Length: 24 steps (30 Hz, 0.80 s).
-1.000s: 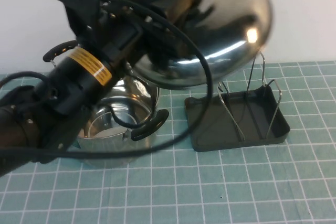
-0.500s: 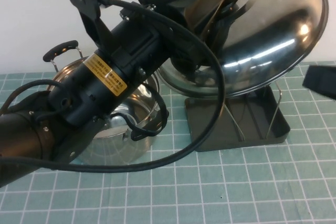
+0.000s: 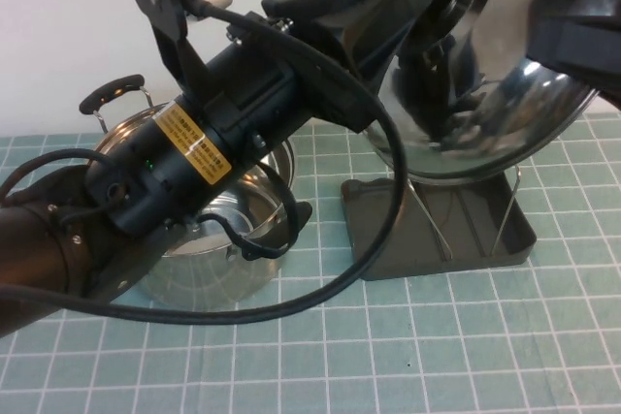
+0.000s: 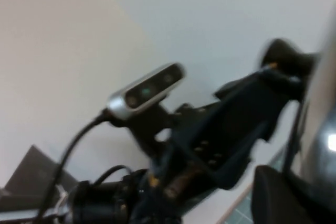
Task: Put pot lid on rack
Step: Hand over the pot lid, then place the pot lid on the pot rack
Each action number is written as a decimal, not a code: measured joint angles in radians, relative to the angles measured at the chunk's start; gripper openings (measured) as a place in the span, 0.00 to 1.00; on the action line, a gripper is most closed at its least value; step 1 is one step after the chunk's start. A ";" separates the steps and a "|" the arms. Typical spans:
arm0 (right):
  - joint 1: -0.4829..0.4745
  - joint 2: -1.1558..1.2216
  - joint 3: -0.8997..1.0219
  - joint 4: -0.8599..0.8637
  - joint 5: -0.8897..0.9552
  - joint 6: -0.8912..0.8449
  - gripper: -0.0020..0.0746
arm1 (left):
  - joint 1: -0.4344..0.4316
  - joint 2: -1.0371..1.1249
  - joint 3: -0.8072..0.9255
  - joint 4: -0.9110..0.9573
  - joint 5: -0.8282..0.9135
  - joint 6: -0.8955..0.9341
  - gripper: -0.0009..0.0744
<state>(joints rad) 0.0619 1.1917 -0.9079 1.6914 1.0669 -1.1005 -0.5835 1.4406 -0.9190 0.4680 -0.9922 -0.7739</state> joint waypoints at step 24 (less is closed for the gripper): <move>0.038 0.149 -0.151 -0.023 -0.086 -0.252 0.08 | 0.186 -0.134 0.000 -0.002 0.575 0.177 0.27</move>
<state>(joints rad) 0.1002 1.3404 -1.0590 1.6686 0.9807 -1.3521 -0.3977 1.3070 -0.9190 0.4662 -0.4177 -0.5966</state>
